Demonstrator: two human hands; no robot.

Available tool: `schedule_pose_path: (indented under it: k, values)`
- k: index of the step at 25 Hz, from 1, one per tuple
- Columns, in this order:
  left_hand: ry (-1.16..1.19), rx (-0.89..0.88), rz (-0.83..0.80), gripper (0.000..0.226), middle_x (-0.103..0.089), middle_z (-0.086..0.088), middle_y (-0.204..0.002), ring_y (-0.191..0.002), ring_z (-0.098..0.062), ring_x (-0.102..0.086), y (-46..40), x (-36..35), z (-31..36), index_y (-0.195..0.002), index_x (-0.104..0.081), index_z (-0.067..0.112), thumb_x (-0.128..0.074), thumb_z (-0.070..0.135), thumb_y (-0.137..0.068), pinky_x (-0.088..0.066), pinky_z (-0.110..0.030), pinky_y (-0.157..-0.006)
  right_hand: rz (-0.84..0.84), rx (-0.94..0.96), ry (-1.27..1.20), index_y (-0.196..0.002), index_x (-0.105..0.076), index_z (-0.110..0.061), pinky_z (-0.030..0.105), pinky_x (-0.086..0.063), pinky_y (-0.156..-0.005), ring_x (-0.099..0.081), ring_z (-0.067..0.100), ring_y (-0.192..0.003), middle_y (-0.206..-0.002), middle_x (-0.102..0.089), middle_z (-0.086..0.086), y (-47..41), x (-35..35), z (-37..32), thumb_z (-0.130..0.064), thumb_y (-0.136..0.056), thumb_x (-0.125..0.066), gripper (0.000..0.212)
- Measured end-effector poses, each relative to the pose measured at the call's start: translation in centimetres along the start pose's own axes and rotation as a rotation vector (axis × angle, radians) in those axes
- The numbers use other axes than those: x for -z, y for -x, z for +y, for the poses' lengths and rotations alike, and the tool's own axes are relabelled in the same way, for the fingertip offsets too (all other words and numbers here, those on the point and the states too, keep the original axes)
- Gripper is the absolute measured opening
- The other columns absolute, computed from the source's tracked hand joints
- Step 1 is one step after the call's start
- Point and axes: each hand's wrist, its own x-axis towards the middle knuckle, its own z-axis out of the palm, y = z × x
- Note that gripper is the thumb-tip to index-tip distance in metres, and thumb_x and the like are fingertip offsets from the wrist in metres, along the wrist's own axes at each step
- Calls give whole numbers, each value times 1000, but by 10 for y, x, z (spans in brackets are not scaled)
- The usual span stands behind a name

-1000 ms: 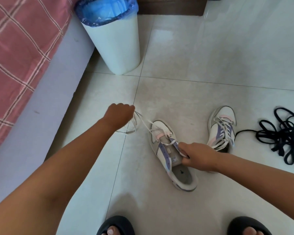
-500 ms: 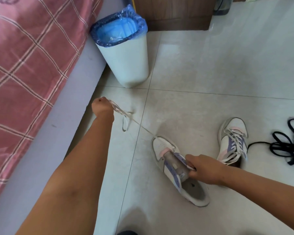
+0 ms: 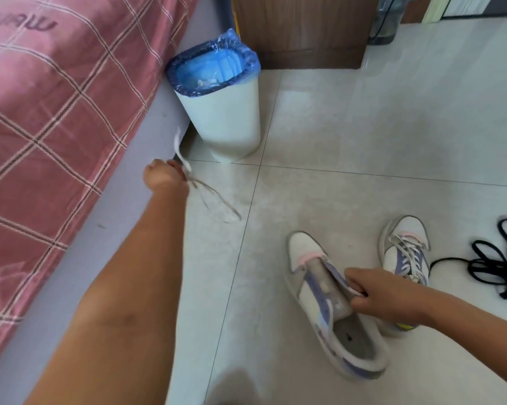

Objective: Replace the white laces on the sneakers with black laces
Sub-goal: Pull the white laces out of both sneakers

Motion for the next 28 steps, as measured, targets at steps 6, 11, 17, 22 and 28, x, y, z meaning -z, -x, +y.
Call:
schedule_pose_path:
  k: [6, 11, 17, 22, 28]
  values:
    - [47, 22, -323, 27, -34, -2, -61, -32, -8, -23, 36, -25, 16, -66, -32, 14, -26, -1, -88, -17, -14, -36, -24, -96, -27, -75, -31, -22, 22, -28, -54, -32, 7, -55, -64, -41, -5, 6, -29, 27, -22, -90, -49, 24]
    - [-631, -208, -687, 23, -50, -7, -64, -49, -15, -41, 97, -40, -3, -77, -56, 3, -41, 8, -93, -45, -26, -50, 247, 16, -125, -127, -38, -24, 27, -41, -91, -50, 14, -109, -122, -51, -3, -30, 17, -26, -42, -88, -59, 47]
    - [-243, 81, -976, 23, -48, -4, -62, -46, -11, -41, 141, -42, -10, -86, -58, 5, -41, 12, -99, -46, -24, -51, 136, 302, -889, -124, -51, -13, 24, -45, -82, -63, 5, -90, -102, -66, -4, -57, 58, -106, -31, -83, -70, 48]
    - [98, 407, -703, 22, -56, -13, -71, -60, -20, -55, 113, -30, -28, -80, -46, 6, -33, 6, -97, -54, -28, -54, 275, 306, -1089, -78, -63, -12, 36, -48, -84, -57, 12, -76, -70, -60, -5, -54, 68, -90, -28, -96, -48, 28]
    - [-603, 370, -713, 22, -54, -25, -119, -96, -35, -62, 85, -46, -20, -110, -50, -1, -44, 15, -97, -51, -52, -85, 359, 376, -1560, -53, -43, -12, 32, -50, -80, -66, 22, -78, -70, -61, 11, -66, 124, -83, -27, -99, -39, 48]
